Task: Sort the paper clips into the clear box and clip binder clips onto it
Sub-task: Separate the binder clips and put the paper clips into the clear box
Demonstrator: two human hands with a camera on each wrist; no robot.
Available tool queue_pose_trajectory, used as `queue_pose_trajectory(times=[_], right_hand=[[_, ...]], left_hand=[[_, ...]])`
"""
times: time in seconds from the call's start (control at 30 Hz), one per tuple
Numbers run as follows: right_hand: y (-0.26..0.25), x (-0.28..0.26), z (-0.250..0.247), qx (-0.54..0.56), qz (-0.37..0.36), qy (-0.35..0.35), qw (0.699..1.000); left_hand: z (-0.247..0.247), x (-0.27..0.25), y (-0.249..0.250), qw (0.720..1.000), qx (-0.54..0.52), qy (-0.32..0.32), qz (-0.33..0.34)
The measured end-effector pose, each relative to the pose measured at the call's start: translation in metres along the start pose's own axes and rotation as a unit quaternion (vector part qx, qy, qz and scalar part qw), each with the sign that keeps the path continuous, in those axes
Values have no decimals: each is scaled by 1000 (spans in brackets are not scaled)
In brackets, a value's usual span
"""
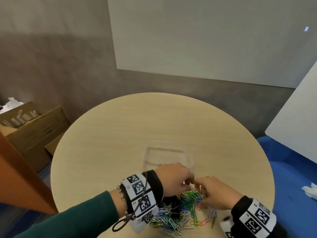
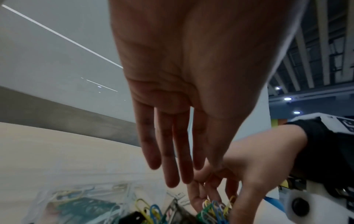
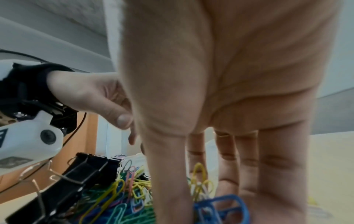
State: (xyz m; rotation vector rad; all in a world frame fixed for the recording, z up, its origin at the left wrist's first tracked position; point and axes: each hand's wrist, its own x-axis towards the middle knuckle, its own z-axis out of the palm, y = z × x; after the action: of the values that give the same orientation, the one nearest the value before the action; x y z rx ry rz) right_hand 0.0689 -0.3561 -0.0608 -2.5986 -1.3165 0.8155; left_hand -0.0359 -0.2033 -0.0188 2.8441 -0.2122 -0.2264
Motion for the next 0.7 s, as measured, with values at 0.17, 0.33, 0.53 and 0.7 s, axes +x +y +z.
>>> queue_pose_trajectory(times=[0.17,0.33,0.53,0.7], right_hand=[[2,-3,-10,6,-13,11,1000],[7,-4,-24,47,-11,34,998],[0,-2,-42,97,-29,49,994],[-16,13,-54,136,-64,117,982]], left_hand=[[10,5,2,995,73,-60,-27],[9,-3,-7,998,49,-30,-40],[5,-19,-22,998,37,-9,-59],[8,-23,-26,997,42,-21,-61]])
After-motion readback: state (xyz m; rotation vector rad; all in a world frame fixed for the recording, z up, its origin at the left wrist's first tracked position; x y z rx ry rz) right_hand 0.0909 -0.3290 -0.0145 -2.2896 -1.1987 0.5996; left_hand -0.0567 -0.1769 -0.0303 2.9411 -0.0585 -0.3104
